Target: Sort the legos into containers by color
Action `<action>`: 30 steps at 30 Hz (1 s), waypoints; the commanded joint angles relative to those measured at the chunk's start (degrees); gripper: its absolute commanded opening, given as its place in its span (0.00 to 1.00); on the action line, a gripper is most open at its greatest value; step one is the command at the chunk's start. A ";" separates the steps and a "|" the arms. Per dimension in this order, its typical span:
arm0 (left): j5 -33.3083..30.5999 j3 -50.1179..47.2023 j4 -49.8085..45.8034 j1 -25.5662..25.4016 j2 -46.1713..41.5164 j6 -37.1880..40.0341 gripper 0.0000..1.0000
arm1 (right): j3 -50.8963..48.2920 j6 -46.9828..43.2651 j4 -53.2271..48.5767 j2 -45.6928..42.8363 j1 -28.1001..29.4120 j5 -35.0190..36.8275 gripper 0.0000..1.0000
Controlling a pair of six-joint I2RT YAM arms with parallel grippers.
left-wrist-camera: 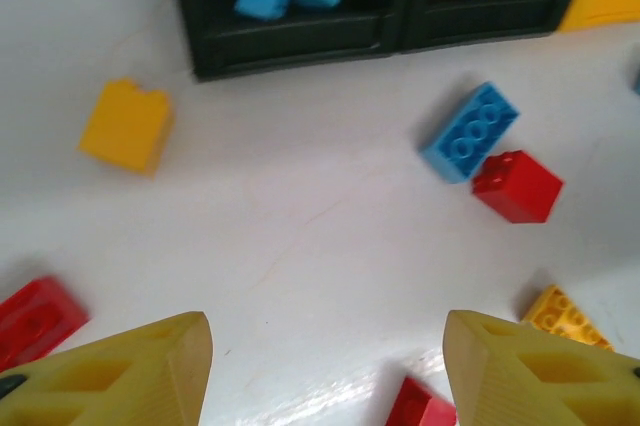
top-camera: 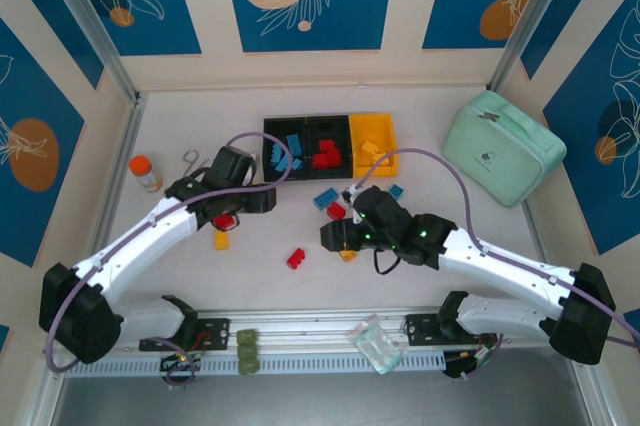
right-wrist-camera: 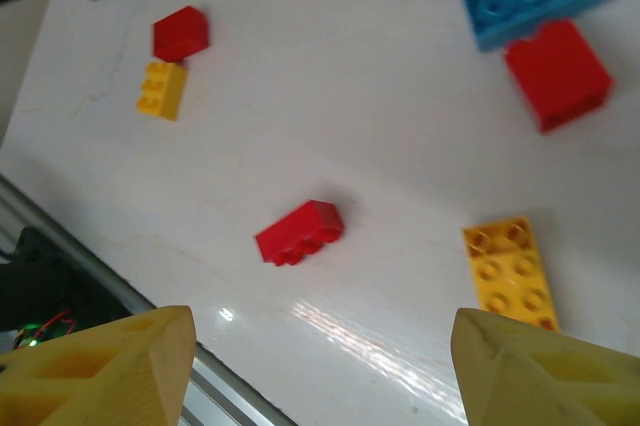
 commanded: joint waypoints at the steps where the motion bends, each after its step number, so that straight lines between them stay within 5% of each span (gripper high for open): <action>1: -3.73 -3.11 -5.66 2.21 -3.52 -2.51 0.64 | 3.77 -5.07 3.99 2.85 1.38 -2.31 0.69; 6: -9.20 -8.01 -9.57 5.84 -5.92 -5.82 0.72 | 5.92 -5.77 5.80 7.74 2.33 -3.68 0.69; 17: -8.30 -16.43 -0.50 9.66 3.39 -8.47 0.74 | 5.29 -4.42 6.17 9.30 3.36 -2.99 0.68; 22: -8.60 -17.64 2.93 10.06 7.83 -8.62 0.65 | 4.46 -3.91 5.36 8.08 3.15 -2.00 0.68; 30: -5.88 -17.82 3.91 10.11 9.94 -7.64 0.38 | 3.76 -3.44 5.36 7.59 2.34 -1.78 0.68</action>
